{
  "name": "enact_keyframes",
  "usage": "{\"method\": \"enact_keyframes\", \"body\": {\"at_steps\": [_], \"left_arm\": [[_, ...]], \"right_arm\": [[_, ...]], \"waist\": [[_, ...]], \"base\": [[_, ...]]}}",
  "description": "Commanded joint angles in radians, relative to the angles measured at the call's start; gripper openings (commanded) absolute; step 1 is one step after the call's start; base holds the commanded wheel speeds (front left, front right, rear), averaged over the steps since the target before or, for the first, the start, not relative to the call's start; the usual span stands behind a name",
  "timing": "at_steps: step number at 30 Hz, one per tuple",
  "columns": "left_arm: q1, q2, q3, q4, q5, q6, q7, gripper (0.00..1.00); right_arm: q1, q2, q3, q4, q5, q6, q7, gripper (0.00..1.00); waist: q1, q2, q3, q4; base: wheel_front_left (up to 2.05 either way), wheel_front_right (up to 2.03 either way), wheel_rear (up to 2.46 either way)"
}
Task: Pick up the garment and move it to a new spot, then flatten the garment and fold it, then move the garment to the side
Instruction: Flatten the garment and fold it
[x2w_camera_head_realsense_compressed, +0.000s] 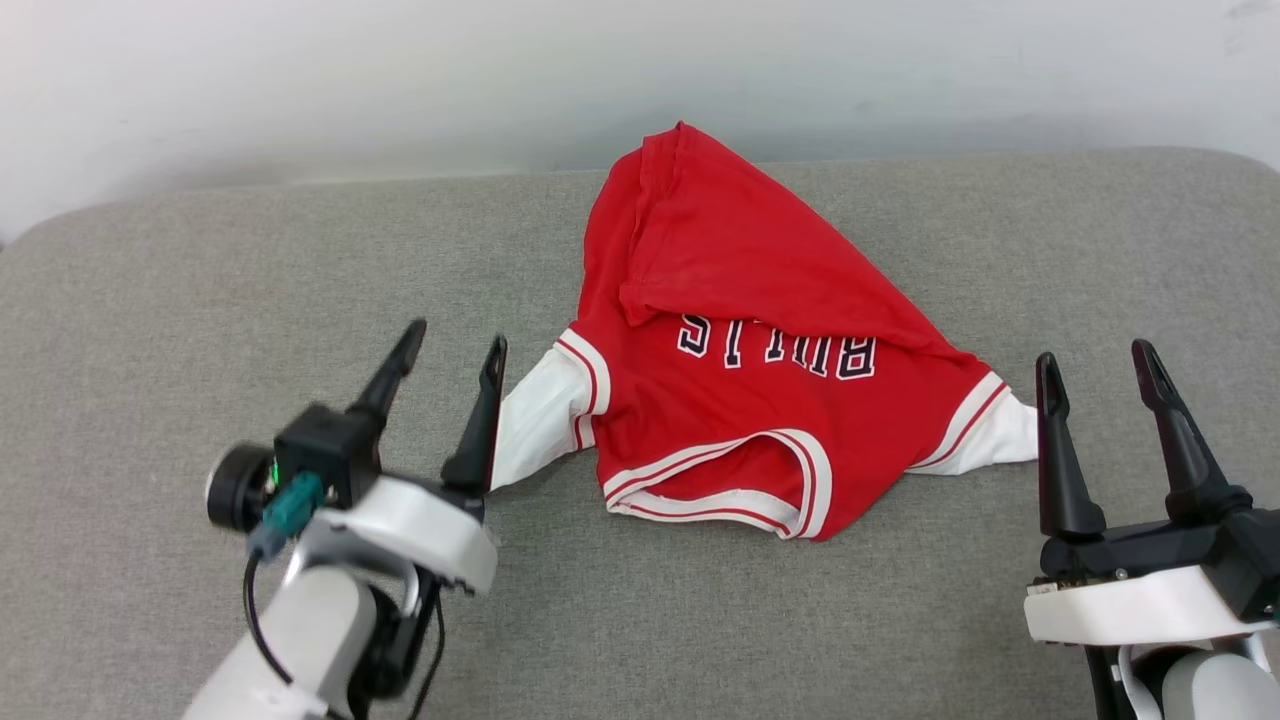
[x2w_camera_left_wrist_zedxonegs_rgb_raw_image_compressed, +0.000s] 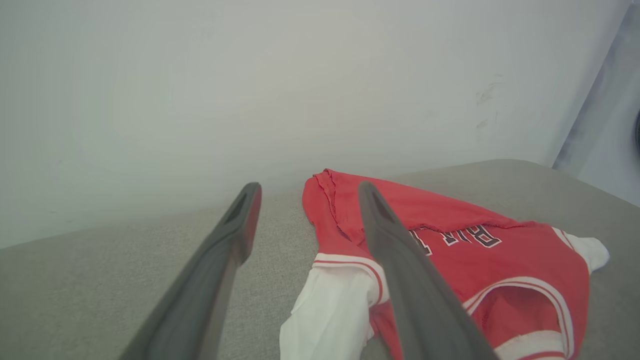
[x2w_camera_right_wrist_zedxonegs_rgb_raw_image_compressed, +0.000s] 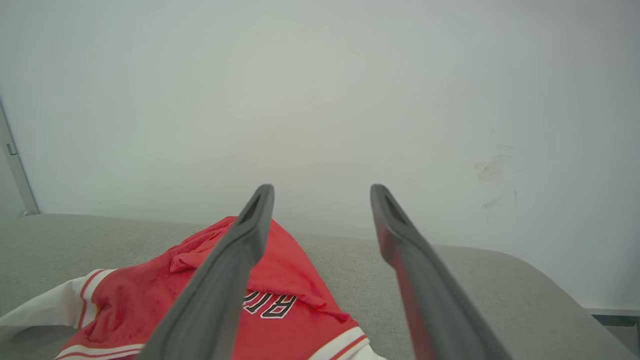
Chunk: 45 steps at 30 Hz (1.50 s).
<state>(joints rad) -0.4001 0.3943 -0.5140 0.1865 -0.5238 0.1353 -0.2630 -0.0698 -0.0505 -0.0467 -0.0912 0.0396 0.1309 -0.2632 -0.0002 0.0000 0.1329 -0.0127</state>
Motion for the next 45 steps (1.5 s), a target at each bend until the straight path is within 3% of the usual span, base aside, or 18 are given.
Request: {"method": "enact_keyframes", "body": {"at_steps": [1,7,11,14,21,27,32,40,41,42,43,45], "left_arm": [[0.033,-0.003,0.007,-0.029,0.006,0.012,-0.002,1.00],[0.143,-0.008,0.011,-0.093,-0.004,0.037,0.004,1.00],[0.132,0.015,0.017,-0.111,-0.038,0.034,0.090,1.00],[0.089,0.046,0.028,-0.130,-0.090,0.020,0.224,1.00],[-0.068,0.135,0.021,-0.091,-0.266,-0.030,0.687,1.00],[-0.170,0.161,0.000,-0.010,-0.362,-0.056,0.939,1.00],[-0.204,0.181,-0.049,0.061,-0.352,-0.074,1.038,1.00],[-0.192,0.181,-0.134,0.186,-0.303,-0.106,1.090,1.00],[-0.185,0.177,-0.147,0.198,-0.302,-0.113,1.098,0.95],[-0.178,0.172,-0.160,0.207,-0.302,-0.123,1.107,0.07],[-0.172,0.168,-0.165,0.214,-0.306,-0.129,1.109,0.00],[-0.179,0.148,-0.153,0.218,-0.304,-0.126,1.061,0.00]], "right_arm": [[0.015,0.001,-0.002,-0.004,-0.002,0.000,-0.002,1.00],[0.019,0.001,0.001,-0.008,-0.002,0.000,-0.002,1.00],[0.007,0.001,0.013,-0.010,-0.002,0.000,-0.002,1.00],[-0.005,0.001,0.015,-0.013,-0.001,0.000,-0.002,1.00],[-0.038,0.001,0.041,-0.012,0.010,0.000,-0.002,1.00],[-0.058,0.001,0.058,-0.004,0.027,0.000,-0.002,1.00],[-0.072,0.001,0.064,-0.004,0.038,0.000,-0.002,1.00],[-0.081,0.001,0.071,-0.008,0.048,0.000,-0.002,1.00],[-0.079,0.001,0.071,-0.008,0.048,0.000,-0.002,1.00],[-0.078,0.001,0.070,-0.009,0.048,0.000,-0.002,1.00],[-0.077,0.001,0.069,-0.009,0.049,0.000,-0.002,1.00],[-0.075,0.001,0.065,-0.007,0.045,0.000,-0.002,1.00]], "waist": [[0.0002,0.0000,-0.002,0.003],[0.0002,0.0000,0.011,0.002],[0.0002,0.0000,0.036,-0.011],[0.0002,0.0000,0.064,-0.018],[0.0002,0.0000,0.135,-0.045],[0.0002,0.0000,0.175,-0.075],[0.0002,0.0000,0.195,-0.097],[0.0002,0.0000,0.219,-0.123],[0.0002,0.0000,0.221,-0.125],[0.0002,0.0000,0.222,-0.125],[0.0002,0.0000,0.224,-0.126],[0.0002,0.0000,0.222,-0.122]], "base": [[0.00,0.00,0.00],[0.00,0.00,0.00],[0.00,0.00,0.00],[0.00,0.00,0.00],[0.00,0.00,0.00],[0.00,0.00,0.00],[0.00,0.00,0.00],[0.00,0.00,0.00],[0.00,0.00,0.00],[0.00,0.00,0.00],[0.00,0.00,0.00],[0.00,0.00,0.00]]}}
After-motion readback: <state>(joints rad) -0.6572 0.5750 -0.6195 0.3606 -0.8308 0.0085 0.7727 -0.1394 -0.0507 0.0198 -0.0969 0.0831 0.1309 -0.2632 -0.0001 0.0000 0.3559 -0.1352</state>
